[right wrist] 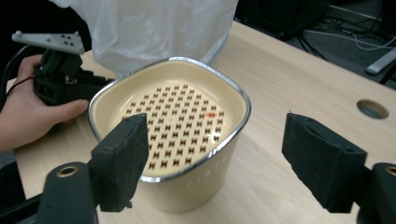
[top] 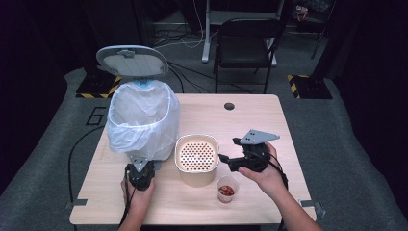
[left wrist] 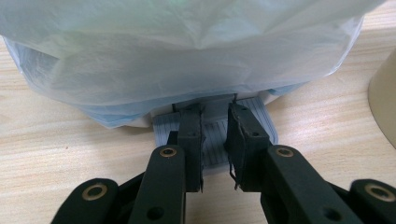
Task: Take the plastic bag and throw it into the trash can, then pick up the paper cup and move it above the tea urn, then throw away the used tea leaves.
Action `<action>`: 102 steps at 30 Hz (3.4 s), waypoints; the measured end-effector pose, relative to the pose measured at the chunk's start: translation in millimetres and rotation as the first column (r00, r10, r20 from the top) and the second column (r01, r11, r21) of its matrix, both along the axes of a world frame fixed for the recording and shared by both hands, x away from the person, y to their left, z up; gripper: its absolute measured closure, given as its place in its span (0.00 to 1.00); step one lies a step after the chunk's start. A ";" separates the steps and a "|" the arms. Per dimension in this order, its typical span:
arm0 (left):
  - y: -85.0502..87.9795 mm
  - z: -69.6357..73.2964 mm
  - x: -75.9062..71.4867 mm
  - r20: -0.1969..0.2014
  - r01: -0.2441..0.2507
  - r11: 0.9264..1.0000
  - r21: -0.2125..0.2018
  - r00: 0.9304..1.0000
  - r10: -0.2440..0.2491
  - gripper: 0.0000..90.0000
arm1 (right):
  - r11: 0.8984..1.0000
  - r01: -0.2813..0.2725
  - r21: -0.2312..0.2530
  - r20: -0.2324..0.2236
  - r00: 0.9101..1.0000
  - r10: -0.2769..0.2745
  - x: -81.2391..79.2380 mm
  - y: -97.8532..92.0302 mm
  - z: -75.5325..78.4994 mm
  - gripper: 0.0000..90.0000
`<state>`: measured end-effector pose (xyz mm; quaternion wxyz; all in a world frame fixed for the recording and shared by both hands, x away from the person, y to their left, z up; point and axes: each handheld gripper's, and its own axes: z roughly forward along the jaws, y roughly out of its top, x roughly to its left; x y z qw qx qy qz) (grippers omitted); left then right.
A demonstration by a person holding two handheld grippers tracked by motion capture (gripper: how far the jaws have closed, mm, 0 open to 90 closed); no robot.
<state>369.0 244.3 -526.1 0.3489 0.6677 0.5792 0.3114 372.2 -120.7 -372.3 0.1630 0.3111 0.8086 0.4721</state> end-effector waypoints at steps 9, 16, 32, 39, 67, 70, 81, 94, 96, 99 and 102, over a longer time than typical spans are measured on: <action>0.0 0.0 0.0 0.000 0.001 1.000 0.001 1.000 -0.001 0.84 | 1.000 -0.026 -0.001 -0.025 0.999 0.026 -19.5 -10.2 -30.7 0.17; 0.0 0.0 0.0 0.000 0.000 1.000 0.000 1.000 0.000 0.84 | 0.998 -0.061 -0.003 -0.030 0.998 0.061 -31.4 -7.6 -49.7 0.16; -0.1 0.0 0.0 0.000 -0.001 1.000 0.000 1.000 0.001 0.84 | 0.994 -0.112 -0.012 -0.069 0.991 0.111 -43.6 4.9 -77.6 0.09; -0.3 -0.3 0.3 0.006 -0.004 1.000 -0.004 1.000 0.004 0.84 | 0.993 -0.115 -0.034 -0.108 0.988 0.111 -42.9 3.5 -93.3 0.10; -0.1 -0.3 0.2 0.006 -0.004 1.000 -0.008 1.000 0.004 0.84 | 0.976 -0.162 -0.143 -0.117 0.982 0.146 -37.0 2.8 -116.5 0.44; -0.3 -0.4 0.3 0.007 -0.005 1.000 -0.010 1.000 0.005 0.84 | 0.980 -0.150 -0.130 -0.132 0.982 0.132 -35.7 1.8 -115.3 0.44; -0.2 -0.3 0.3 0.006 -0.004 1.000 -0.008 1.000 0.004 0.84 | 0.984 -0.125 -0.131 -0.107 0.988 0.111 -29.3 -5.0 -106.3 0.44; -0.3 -0.3 0.2 0.006 -0.004 1.000 -0.007 1.000 0.004 0.84 | 0.984 -0.098 -0.146 -0.057 0.994 0.091 -6.5 -17.3 -68.0 0.44; -0.3 -0.2 0.2 0.005 -0.004 1.000 -0.008 1.000 0.004 0.84 | 0.984 -0.098 -0.147 -0.042 0.995 0.093 -0.5 -19.7 -61.4 0.44; -0.3 -0.4 0.2 0.007 -0.005 1.000 -0.008 1.000 0.005 0.84 | 0.985 -0.090 -0.145 -0.037 0.996 0.085 6.2 -22.5 -52.7 0.44; -0.3 -0.3 0.2 0.006 -0.005 1.000 -0.008 1.000 0.005 0.84 | 0.986 -0.082 -0.143 -0.028 0.997 0.078 12.9 -24.7 -46.1 0.45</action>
